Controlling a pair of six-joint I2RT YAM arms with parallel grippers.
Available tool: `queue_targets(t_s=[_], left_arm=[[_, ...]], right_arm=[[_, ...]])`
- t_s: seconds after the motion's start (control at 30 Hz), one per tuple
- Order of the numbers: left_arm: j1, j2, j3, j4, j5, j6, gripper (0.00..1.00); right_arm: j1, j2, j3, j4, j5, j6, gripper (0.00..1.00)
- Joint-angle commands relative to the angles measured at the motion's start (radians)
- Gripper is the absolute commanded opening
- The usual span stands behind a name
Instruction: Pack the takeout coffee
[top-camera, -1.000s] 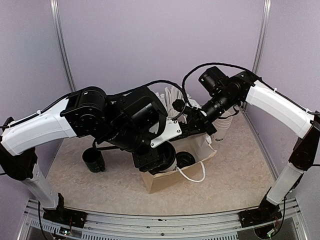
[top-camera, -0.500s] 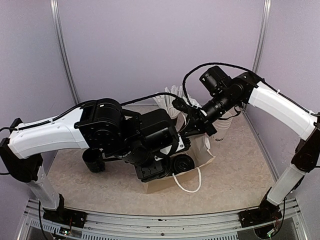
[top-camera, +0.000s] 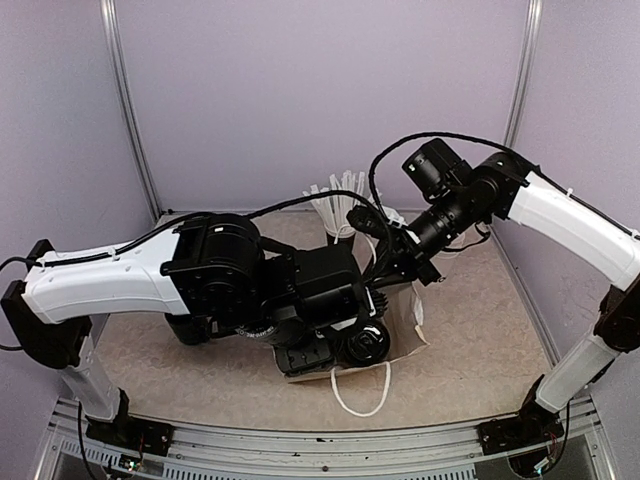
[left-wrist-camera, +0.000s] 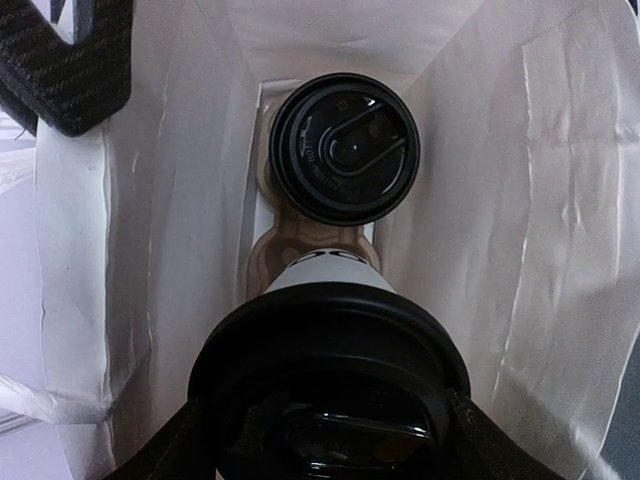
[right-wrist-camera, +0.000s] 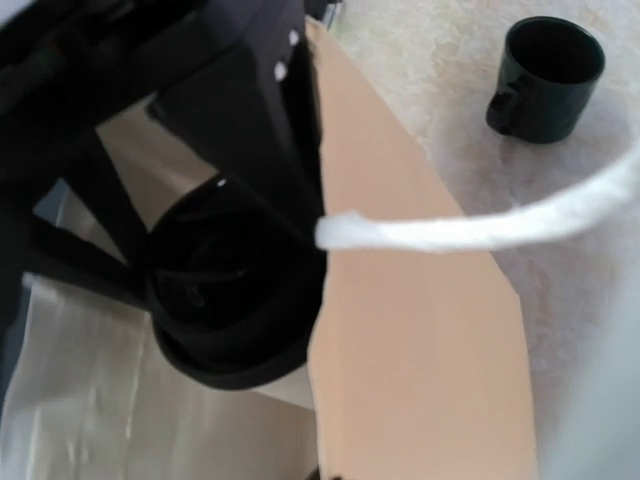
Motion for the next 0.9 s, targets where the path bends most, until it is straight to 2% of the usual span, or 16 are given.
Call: queue_targets(t_s=[0.0, 0.07, 0.2, 0.37, 0.53, 0.73, 0.87], left_arm=[[-0.029, 0.020, -0.011, -0.037, -0.067, -0.035, 0.61], [-0.038, 0.030, -0.003, -0.041, -0.094, -0.040, 0.61], [-0.057, 0.055, -0.010, -0.046, -0.130, -0.039, 0.61], [-0.088, 0.070, -0.001, -0.050, -0.146, -0.045, 0.61], [-0.125, 0.076, 0.013, -0.048, -0.157, -0.064, 0.61], [-0.107, 0.075, -0.024, -0.052, -0.141, -0.142, 0.61], [-0.106, 0.066, -0.053, -0.049, -0.142, -0.166, 0.61]], right_arm=[[0.024, -0.035, -0.006, 0.013, -0.058, 0.016, 0.03], [0.024, -0.032, 0.001, 0.002, -0.080, 0.015, 0.09], [0.024, -0.023, 0.068, -0.078, -0.096, -0.024, 0.33], [-0.034, -0.025, 0.192, -0.175, -0.138, -0.089, 0.48], [-0.126, -0.025, 0.248, -0.154, -0.152, -0.106, 0.51], [-0.205, 0.027, 0.148, 0.043, -0.040, -0.001, 0.51], [-0.220, 0.123, 0.117, 0.053, -0.018, -0.022, 0.50]])
